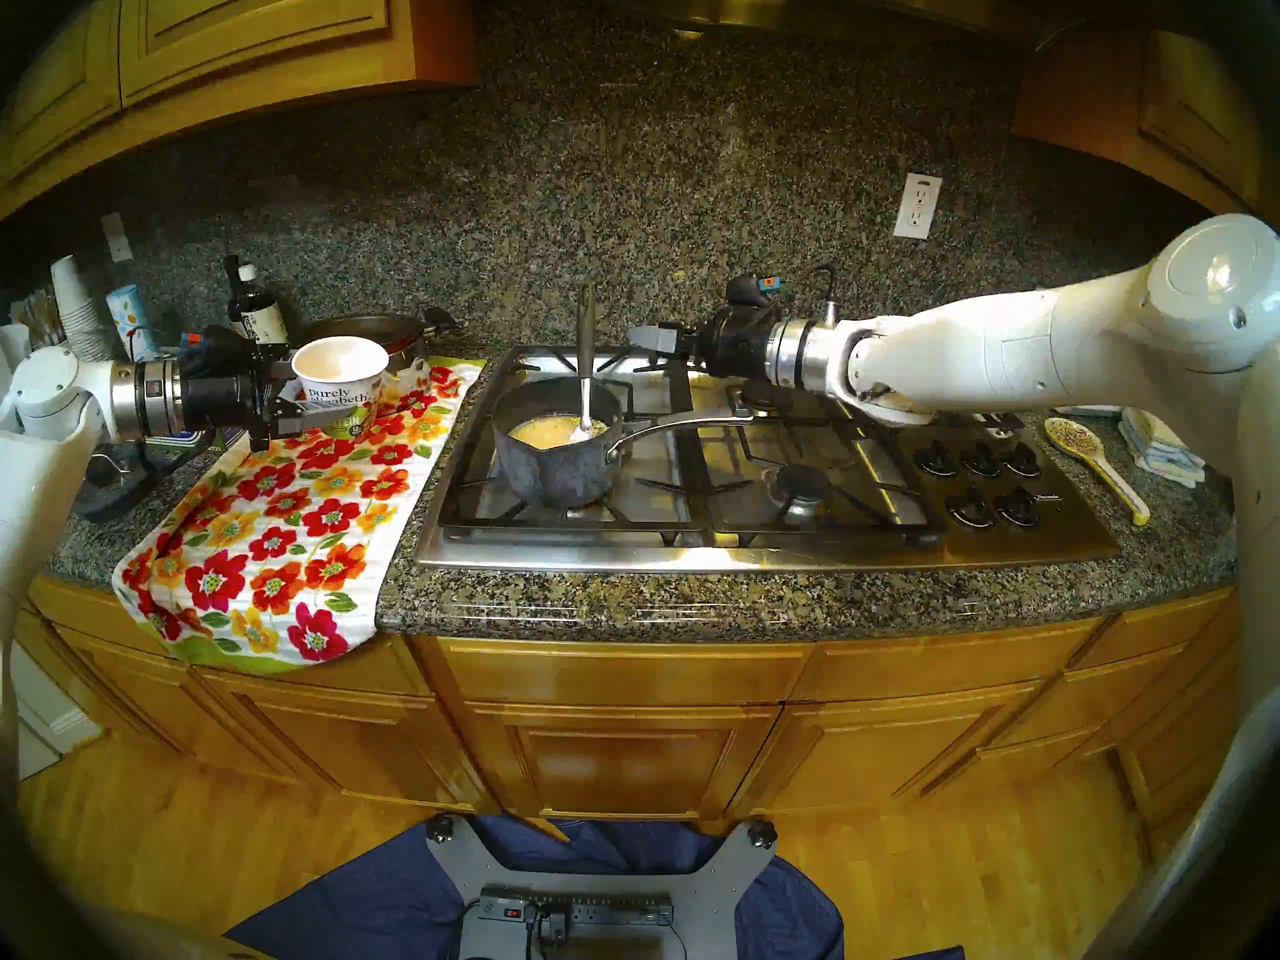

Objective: Pour oats into pot and stir with a spoon

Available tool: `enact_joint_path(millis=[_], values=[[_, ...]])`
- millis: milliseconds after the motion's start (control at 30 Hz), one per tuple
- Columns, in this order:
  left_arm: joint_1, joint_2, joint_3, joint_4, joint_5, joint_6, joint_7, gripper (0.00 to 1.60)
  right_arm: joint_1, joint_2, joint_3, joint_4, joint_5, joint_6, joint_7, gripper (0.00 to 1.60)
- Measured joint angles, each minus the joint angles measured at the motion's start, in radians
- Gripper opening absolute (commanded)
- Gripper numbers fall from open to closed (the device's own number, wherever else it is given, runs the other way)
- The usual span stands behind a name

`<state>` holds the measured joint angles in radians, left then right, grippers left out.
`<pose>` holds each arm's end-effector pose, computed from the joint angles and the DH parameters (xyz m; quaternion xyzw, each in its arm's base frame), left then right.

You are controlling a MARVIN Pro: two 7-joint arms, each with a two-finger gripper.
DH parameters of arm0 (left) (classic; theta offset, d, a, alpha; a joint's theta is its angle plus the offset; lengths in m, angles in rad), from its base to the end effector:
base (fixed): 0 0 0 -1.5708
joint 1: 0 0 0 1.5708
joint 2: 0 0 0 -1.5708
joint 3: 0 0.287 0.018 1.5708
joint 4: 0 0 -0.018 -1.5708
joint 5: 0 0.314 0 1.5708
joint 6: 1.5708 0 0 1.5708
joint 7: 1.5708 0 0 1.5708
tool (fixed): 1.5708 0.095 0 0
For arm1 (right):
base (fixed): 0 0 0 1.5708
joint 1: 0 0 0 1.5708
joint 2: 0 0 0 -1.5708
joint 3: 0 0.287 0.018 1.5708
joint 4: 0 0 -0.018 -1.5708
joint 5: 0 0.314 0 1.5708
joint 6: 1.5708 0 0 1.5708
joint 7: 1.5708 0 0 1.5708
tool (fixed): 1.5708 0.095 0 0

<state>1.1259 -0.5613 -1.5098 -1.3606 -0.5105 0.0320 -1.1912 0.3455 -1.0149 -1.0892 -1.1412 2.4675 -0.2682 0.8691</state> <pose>0.4375 0.2316 -0.0831 0.6368 -0.4937 0.5746 0.1436 0.5545 -0.0332 -0.1097 -0.7087 -0.2499 -0.5194 0.4068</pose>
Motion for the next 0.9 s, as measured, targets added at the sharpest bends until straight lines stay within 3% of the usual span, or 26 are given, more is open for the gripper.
enact_joint_path(millis=[900], values=[[-0.174,-0.144,0.092,-0.039,0.214,0.073,0.072,0.78,-0.001,-0.001,-0.001,0.000,0.001,0.000,0.001,1.60]])
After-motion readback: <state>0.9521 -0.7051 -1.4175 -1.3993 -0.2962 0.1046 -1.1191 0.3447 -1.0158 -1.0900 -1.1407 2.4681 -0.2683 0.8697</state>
